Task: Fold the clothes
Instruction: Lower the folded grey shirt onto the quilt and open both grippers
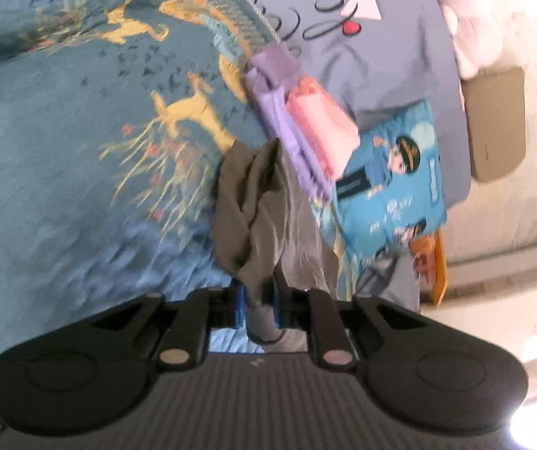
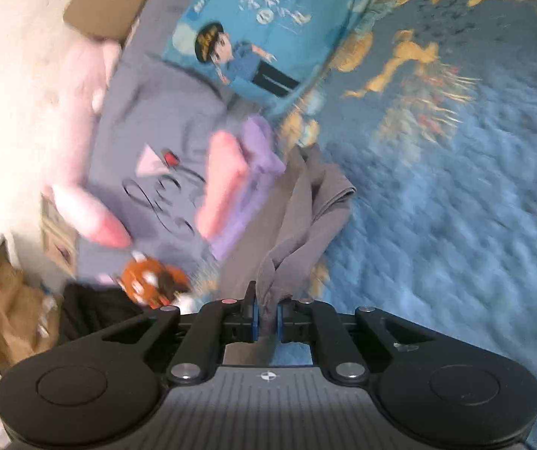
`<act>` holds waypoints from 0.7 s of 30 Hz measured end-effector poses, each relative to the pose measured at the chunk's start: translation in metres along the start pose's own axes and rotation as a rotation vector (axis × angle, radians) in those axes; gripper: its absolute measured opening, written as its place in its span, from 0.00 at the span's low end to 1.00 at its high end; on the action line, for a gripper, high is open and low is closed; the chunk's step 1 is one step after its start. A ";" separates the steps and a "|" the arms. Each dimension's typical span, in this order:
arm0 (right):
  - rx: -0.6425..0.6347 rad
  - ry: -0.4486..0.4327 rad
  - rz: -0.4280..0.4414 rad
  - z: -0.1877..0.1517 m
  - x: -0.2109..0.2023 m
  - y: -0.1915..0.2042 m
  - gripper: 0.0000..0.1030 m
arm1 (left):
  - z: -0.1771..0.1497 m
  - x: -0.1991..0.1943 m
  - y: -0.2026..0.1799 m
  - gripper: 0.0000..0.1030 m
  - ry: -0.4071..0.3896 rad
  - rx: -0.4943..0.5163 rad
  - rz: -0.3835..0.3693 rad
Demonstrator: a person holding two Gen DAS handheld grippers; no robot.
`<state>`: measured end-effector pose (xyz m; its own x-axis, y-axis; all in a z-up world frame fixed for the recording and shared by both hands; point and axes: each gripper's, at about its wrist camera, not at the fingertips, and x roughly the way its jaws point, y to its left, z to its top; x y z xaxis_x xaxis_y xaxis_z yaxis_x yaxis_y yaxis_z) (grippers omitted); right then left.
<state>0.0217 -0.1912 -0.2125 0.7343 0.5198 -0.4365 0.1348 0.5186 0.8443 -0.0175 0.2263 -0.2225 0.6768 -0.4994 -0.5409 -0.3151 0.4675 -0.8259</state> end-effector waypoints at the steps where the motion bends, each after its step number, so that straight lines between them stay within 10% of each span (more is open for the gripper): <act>1: -0.001 0.020 -0.034 -0.007 -0.005 -0.008 0.08 | -0.005 -0.005 0.004 0.14 0.018 0.004 0.015; 9: -0.242 0.041 -0.292 -0.026 -0.032 -0.010 0.31 | -0.017 -0.041 0.003 0.14 -0.029 0.107 0.081; 11: -0.350 -0.016 -0.322 -0.025 -0.044 0.006 0.51 | -0.014 -0.054 -0.015 0.35 -0.081 0.198 0.093; 15: -0.495 -0.099 -0.312 -0.006 -0.054 0.025 0.60 | -0.012 -0.056 -0.057 0.85 -0.069 0.442 0.127; 21: -0.625 -0.086 -0.277 0.036 -0.033 0.040 0.59 | -0.016 -0.014 -0.117 0.98 0.088 0.719 0.061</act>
<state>0.0267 -0.2126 -0.1532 0.7815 0.2692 -0.5628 -0.0646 0.9322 0.3562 -0.0006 0.1671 -0.1212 0.6067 -0.4996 -0.6183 0.1850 0.8452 -0.5014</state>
